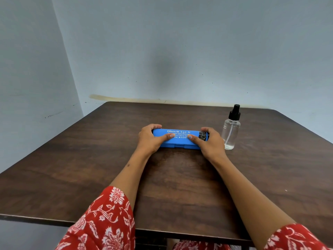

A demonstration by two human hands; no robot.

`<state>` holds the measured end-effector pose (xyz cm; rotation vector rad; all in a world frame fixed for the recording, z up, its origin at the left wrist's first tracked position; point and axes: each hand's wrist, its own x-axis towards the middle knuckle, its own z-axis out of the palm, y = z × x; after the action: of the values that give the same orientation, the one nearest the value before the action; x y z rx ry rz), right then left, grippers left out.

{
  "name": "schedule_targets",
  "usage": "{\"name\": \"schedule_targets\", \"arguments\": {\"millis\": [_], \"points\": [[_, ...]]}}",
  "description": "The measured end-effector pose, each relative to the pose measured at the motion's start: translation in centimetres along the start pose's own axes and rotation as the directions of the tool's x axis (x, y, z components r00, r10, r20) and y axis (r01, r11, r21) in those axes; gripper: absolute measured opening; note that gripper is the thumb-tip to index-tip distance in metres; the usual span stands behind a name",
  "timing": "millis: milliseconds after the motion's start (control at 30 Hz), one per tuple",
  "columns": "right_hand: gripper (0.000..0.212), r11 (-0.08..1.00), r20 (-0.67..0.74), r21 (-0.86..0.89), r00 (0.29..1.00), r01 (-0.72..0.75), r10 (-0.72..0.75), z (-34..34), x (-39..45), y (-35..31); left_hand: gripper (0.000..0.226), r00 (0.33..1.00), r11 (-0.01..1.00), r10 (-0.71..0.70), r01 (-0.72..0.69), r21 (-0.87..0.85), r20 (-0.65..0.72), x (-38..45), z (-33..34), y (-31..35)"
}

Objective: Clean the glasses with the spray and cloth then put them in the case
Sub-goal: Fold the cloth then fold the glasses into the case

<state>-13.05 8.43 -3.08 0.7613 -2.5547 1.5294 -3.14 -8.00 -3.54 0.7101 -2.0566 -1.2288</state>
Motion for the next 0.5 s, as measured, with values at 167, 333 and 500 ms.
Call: {"name": "schedule_targets", "arguments": {"millis": [167,333,500], "points": [[0.063,0.997,-0.021,-0.053,0.998,0.053,-0.054,0.3,-0.4,0.2,0.061,1.000,1.000,0.018,-0.019,0.023,0.015,-0.1,0.0,0.0],[0.048,0.918,-0.523,-0.254,0.754,0.306,-0.396,-0.3,-1.8,-1.0,0.062,1.000,1.000,0.016,-0.016,0.012,0.013,-0.2,0.0,-0.1],[0.085,0.998,-0.629,-0.051,0.775,0.025,-0.051,-1.9,-0.7,0.4,0.060,1.000,0.999,0.021,-0.021,0.024,0.001,-0.4,0.1,0.0]]}}
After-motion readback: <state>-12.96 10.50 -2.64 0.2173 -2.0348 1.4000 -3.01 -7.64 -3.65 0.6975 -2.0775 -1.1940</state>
